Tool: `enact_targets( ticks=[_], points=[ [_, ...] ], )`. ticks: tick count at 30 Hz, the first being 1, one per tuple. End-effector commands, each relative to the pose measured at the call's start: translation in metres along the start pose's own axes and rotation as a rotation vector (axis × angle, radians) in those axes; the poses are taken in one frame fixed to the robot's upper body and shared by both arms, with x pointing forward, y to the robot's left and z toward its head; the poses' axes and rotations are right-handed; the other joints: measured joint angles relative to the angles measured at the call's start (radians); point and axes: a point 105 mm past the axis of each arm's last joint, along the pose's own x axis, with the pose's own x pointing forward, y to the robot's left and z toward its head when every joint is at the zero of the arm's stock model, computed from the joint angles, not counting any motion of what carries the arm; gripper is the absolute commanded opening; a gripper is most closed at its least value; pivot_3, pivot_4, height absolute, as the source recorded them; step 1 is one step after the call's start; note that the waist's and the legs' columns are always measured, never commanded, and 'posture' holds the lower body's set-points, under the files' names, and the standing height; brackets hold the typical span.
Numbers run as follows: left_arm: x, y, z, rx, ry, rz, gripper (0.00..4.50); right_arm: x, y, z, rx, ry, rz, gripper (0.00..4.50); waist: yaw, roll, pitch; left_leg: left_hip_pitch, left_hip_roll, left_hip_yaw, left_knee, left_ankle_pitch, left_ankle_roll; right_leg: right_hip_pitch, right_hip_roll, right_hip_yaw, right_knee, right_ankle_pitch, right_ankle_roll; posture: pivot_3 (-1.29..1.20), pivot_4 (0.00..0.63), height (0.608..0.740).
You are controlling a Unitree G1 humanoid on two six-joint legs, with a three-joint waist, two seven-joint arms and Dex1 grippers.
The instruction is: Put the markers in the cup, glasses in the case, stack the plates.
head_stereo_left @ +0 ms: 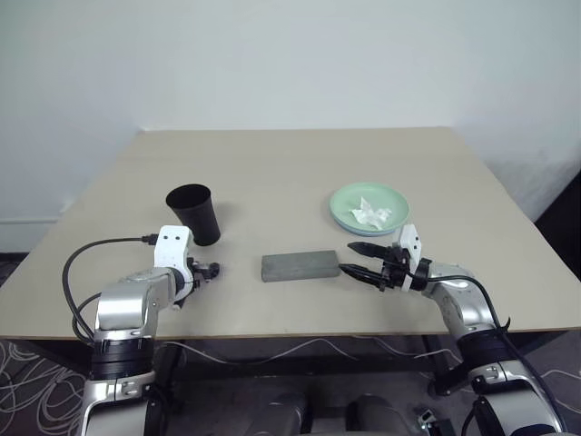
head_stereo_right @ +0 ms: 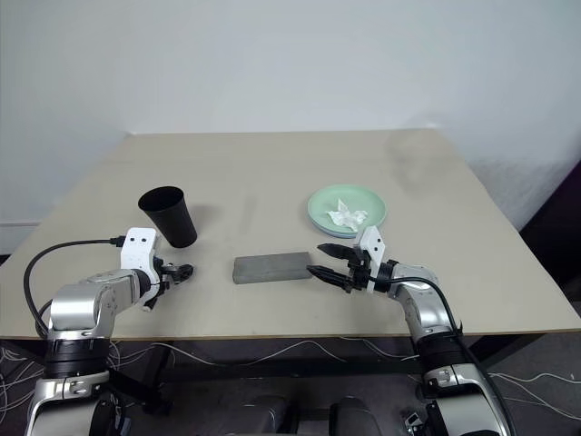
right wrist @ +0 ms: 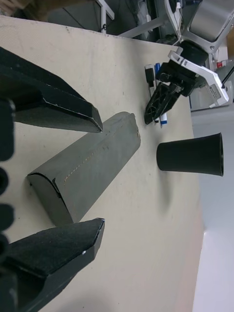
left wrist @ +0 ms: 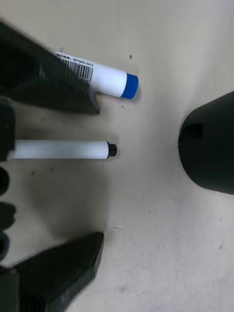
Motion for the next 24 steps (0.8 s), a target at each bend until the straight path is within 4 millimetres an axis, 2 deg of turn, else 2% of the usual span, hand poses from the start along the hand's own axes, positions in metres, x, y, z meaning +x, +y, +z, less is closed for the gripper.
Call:
enact_targets(
  ticks=[1, 8, 11, 14, 20, 22, 24],
  points=[
    [-0.002, -0.003, 0.008, -0.018, -0.029, -0.017, 2.6, 0.001, -0.004, 0.019, -0.064, -0.046, -0.003, 3.05, 0.0, 0.0, 0.0, 0.0, 0.0, 0.0, 0.0, 0.0, 0.0, 0.0, 0.0, 0.0, 0.0, 0.0, 0.0, 0.0, 0.0, 0.738],
    [-0.002, -0.001, 0.01, -0.015, -0.036, -0.011, 0.11, 0.0, -0.004, 0.019, -0.062, -0.045, -0.008, 3.05, 0.001, 0.0, 0.0, 0.0, 0.0, 0.0, 0.0, 0.0, 0.0, 0.0, 0.0, 0.0, -0.001, 0.0, 0.0, 0.0, 0.0, 0.738],
    [-0.002, -0.002, 0.015, 0.026, -0.05, -0.011, 0.05, 0.0, -0.005, 0.018, -0.063, -0.044, -0.011, 3.05, 0.001, 0.0, 0.0, 0.0, 0.0, 0.0, 0.0, 0.0, 0.0, 0.0, 0.0, 0.0, -0.001, 0.0, 0.0, 0.0, 0.0, 0.738],
    [-0.004, -0.011, 0.029, 0.102, -0.117, -0.05, 0.05, 0.0, -0.005, 0.019, -0.064, -0.043, -0.013, 3.05, 0.001, 0.0, 0.0, -0.001, 0.0, 0.0, 0.0, 0.0, 0.0, 0.0, -0.001, -0.001, -0.001, 0.0, 0.0, 0.0, 0.0, 0.738],
    [-0.02, -0.049, 0.07, 0.301, -0.368, -0.249, 0.05, 0.001, -0.007, 0.02, -0.069, -0.043, -0.018, 3.05, 0.0, 0.0, 0.0, -0.002, 0.0, 0.0, 0.0, 0.0, 0.0, 0.0, -0.001, 0.0, -0.001, 0.0, 0.0, 0.0, 0.0, 0.738],
    [-0.032, -0.064, 0.096, 0.349, -0.508, -0.34, 0.05, 0.001, -0.008, 0.02, -0.071, -0.043, -0.019, 3.05, 0.001, 0.0, 0.0, -0.002, 0.0, 0.0, -0.001, 0.0, 0.0, 0.0, -0.001, 0.0, -0.001, 0.0, 0.0, 0.0, 0.0, 0.738],
    [-0.043, -0.071, 0.118, 0.399, -0.643, -0.372, 0.05, 0.002, -0.009, 0.021, -0.074, -0.044, -0.02, 3.05, 0.001, 0.0, 0.0, -0.003, 0.0, 0.0, -0.001, 0.0, 0.0, -0.001, -0.001, -0.001, -0.001, 0.0, 0.0, 0.0, 0.0, 0.738]
  ],
)
